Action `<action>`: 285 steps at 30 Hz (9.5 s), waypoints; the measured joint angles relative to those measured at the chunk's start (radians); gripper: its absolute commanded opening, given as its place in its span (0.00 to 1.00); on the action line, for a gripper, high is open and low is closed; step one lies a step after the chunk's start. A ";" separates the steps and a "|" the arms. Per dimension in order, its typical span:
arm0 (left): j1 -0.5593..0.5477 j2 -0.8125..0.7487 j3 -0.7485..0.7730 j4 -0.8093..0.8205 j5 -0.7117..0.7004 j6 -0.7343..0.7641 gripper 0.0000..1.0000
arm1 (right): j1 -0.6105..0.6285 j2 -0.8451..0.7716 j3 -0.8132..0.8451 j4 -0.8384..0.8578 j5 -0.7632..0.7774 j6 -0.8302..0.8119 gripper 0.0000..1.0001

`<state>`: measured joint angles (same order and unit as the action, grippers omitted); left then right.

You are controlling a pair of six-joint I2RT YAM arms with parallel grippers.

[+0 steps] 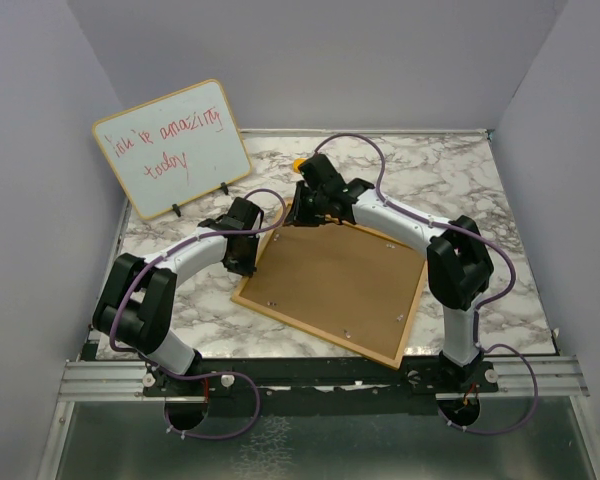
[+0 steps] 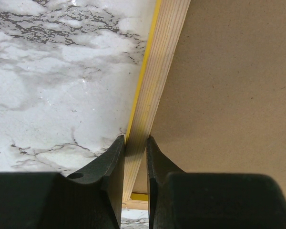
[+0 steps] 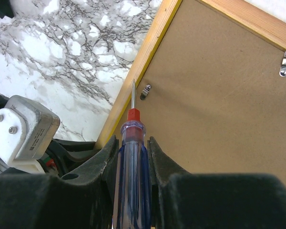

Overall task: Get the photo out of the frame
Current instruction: Release the photo frame item from the photo frame.

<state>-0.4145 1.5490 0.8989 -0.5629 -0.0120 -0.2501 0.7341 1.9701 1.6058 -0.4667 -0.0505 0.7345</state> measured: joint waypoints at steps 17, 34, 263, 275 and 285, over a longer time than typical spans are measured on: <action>0.000 0.000 0.000 0.000 0.000 0.000 0.07 | 0.000 0.000 -0.034 0.001 -0.005 0.001 0.00; 0.000 0.000 0.000 0.000 0.000 0.000 0.08 | 0.009 -0.029 -0.066 0.017 -0.040 0.001 0.00; 0.007 0.010 0.004 0.004 0.042 0.027 0.18 | -0.108 -0.154 -0.213 0.002 0.288 -0.003 0.01; 0.007 0.010 0.004 0.004 0.042 0.027 0.17 | -0.113 -0.151 -0.215 0.009 0.262 -0.010 0.00; 0.007 0.010 0.004 0.004 0.042 0.028 0.16 | -0.113 -0.151 -0.216 0.010 0.260 -0.010 0.00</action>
<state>-0.4076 1.5589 0.9031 -0.5587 0.0303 -0.2222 0.6216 1.8191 1.3903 -0.4572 0.2092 0.7250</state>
